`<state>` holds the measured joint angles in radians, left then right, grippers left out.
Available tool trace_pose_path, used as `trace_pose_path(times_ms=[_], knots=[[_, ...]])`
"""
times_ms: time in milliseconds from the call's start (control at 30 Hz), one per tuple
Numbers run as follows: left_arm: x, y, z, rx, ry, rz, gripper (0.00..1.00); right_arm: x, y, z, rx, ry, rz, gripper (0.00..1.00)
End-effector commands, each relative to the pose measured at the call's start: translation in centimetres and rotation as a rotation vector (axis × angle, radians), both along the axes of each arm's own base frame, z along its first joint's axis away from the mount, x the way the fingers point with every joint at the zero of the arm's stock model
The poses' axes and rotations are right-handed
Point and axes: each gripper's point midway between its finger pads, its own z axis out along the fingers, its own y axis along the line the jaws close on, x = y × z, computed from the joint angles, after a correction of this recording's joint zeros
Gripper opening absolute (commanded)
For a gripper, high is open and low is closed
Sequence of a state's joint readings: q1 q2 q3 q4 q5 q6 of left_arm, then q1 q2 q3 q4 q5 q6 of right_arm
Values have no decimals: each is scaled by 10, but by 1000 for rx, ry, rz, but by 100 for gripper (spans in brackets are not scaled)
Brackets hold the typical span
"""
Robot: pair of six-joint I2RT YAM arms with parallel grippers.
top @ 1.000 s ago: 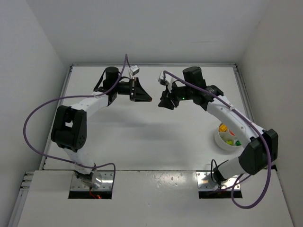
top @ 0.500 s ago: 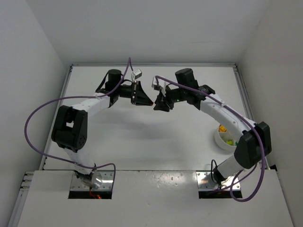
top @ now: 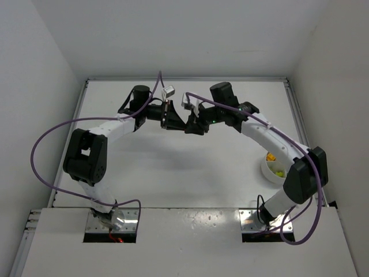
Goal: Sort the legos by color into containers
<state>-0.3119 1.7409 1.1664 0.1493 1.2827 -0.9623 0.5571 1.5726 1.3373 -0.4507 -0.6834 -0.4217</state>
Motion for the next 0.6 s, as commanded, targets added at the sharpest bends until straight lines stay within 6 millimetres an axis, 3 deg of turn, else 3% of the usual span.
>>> trace_pose_path(times_ms=[0, 200, 367, 467, 500, 567], knots=[[-13, -4, 17, -24, -67, -35, 6, 8, 13, 22, 47, -61, 25, 33], [-14, -4, 20, -28, -84, -36, 6, 11, 13, 20, 29, -73, 7, 16], [-10, 3, 26, -29, -105, -7, 21, 11, 4, 9, -9, -73, -32, 8], [-4, 11, 29, -28, -126, 27, 48, 12, -9, -2, -49, -74, -72, 5], [1, 19, 27, -20, -116, 49, 64, 8, -12, -1, -51, -70, -72, 5], [10, 28, 23, 5, -112, 101, 76, 7, -28, -6, -84, -69, -129, 4]])
